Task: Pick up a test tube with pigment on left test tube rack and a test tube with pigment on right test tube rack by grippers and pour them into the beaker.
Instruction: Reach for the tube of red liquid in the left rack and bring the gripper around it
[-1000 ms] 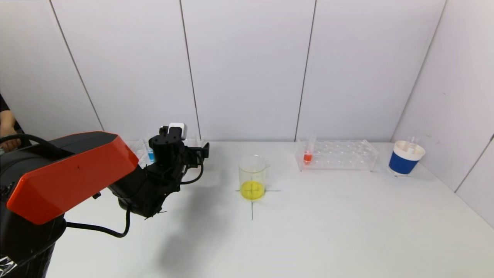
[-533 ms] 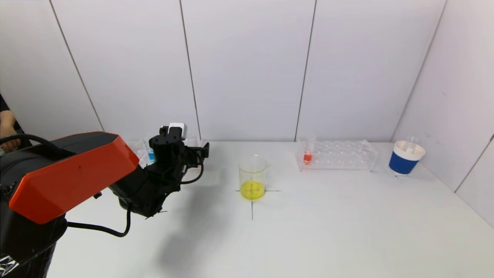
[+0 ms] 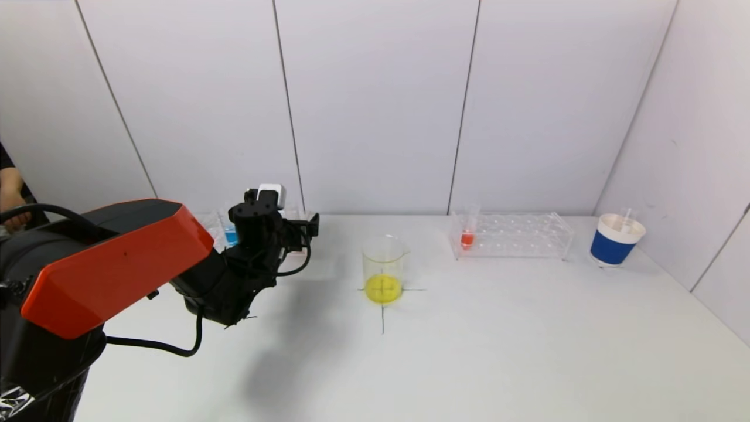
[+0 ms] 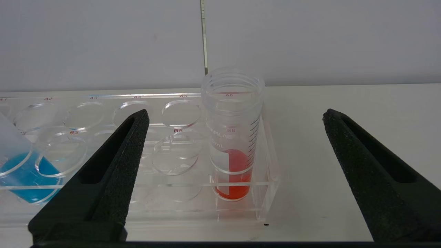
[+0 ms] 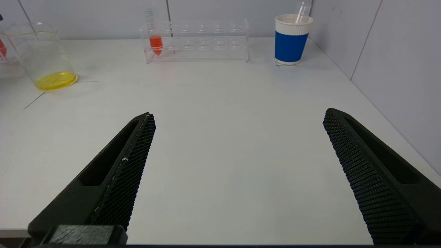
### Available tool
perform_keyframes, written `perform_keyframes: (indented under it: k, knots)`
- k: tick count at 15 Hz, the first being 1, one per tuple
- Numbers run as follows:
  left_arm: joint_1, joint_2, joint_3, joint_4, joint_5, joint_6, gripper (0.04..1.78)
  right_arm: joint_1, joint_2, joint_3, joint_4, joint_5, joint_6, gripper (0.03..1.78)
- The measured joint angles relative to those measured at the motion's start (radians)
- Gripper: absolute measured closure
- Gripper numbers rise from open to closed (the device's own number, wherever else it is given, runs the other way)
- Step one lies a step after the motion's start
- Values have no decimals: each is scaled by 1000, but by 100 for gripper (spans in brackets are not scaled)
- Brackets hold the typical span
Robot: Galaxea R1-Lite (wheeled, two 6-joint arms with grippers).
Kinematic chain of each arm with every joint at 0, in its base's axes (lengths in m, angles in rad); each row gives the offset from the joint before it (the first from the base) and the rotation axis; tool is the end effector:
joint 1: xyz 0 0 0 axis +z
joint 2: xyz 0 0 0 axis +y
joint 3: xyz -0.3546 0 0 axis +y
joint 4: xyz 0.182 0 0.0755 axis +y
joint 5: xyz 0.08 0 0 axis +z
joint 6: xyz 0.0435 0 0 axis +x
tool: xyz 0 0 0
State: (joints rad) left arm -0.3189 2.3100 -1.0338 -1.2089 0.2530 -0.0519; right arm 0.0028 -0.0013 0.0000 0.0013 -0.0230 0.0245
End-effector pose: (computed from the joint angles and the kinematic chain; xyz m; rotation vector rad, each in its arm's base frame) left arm 0.4647 -0.1420 0.1016 -0.0329 0.0663 -0.0642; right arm -0.0492 -0.0011 0.0753 0.0245 -0.0002 -0.0202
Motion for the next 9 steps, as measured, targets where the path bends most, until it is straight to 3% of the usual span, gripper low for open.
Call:
perform_keyframes:
  k: [9]
  knots:
    - [2,39,1,-123,3,30,6,0,0,0,0,0,0,4]
